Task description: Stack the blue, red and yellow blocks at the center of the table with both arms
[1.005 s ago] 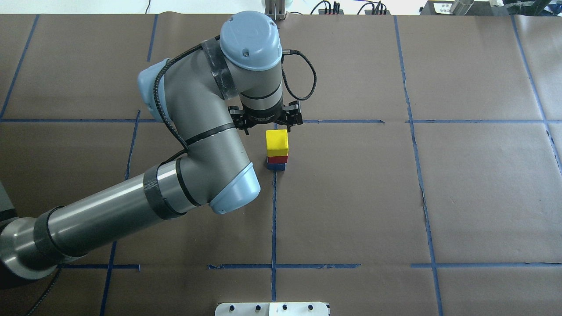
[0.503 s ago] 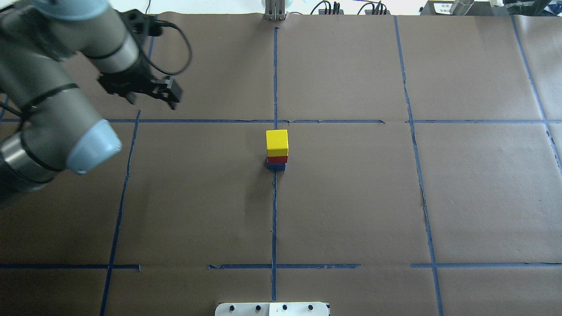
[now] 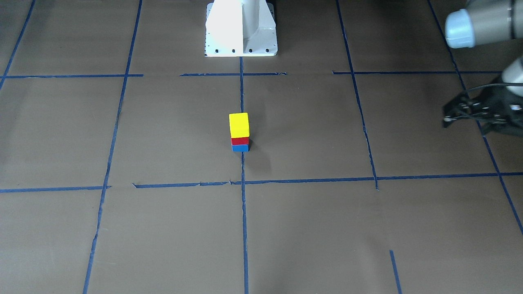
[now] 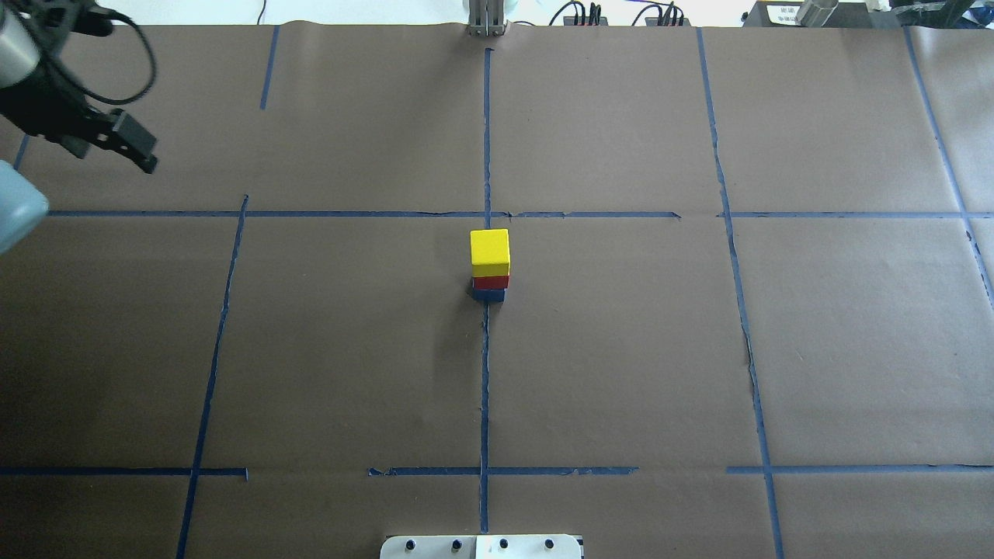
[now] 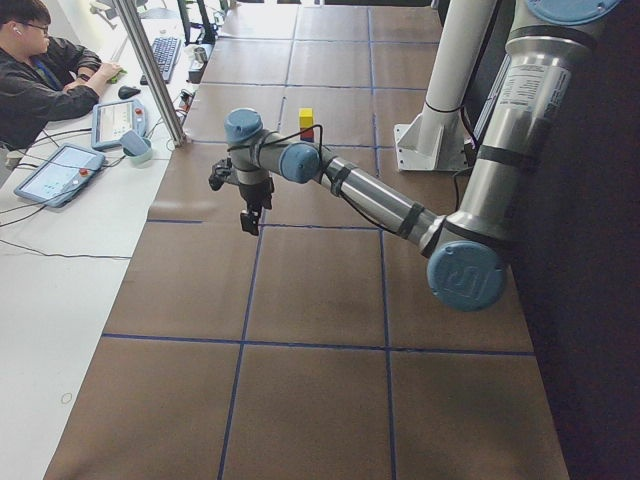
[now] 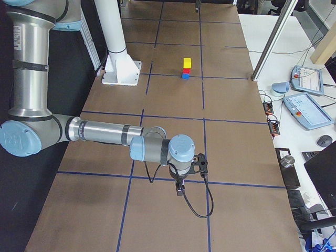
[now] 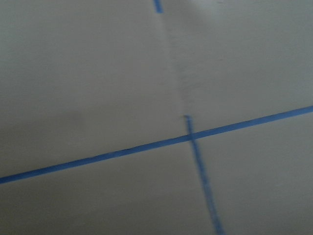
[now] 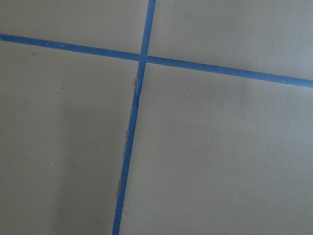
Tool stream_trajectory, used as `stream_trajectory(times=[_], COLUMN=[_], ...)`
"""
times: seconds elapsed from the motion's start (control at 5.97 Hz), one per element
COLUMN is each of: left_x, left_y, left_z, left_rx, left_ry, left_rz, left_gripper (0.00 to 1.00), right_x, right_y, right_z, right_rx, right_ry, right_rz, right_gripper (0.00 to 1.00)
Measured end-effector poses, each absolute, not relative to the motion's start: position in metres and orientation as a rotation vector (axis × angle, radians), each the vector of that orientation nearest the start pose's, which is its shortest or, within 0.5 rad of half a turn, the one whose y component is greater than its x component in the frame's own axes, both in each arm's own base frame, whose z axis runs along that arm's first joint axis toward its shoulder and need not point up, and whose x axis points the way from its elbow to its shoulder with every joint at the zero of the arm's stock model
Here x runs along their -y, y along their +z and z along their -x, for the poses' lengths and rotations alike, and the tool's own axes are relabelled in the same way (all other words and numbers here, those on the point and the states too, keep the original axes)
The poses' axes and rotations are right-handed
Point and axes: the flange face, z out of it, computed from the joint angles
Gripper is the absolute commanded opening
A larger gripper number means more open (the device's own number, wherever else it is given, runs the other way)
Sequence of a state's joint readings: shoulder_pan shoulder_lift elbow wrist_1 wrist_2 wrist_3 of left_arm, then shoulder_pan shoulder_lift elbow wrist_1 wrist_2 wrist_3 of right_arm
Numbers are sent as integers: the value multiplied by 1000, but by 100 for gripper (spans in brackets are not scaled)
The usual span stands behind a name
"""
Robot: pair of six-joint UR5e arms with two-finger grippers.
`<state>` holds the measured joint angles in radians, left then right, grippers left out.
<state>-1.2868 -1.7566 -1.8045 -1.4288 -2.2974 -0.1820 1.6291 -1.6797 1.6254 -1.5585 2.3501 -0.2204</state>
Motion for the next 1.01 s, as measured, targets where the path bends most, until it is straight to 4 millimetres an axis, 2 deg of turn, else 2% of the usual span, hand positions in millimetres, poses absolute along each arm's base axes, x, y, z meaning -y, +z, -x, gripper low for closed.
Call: stream_trajectory(times=[0.17,0.34,0.5,0.67,1.01], left_x=[531,509,490,475,449], left_y=[515,556,584,604,633], left_z=[-53,-28,-6,12,31], left_rx=[-767,-767,-767,-765,-763], left_ry=[179,180,173,166,145], left_rz=[-51,-30,-23,-18,6], left_gripper=[100,100,100,100,100], right_x=[438,439,440,441,441], right_y=[681,679,673,669,668], right_z=[-89,-89,-89,-89,-89], right_rx=[778,780,779,779,780], right_ry=[-134,-108,-57,-26,-16], right_rz=[-68,-61,-49,-43,-41], right_gripper=[99,99,100,100,100])
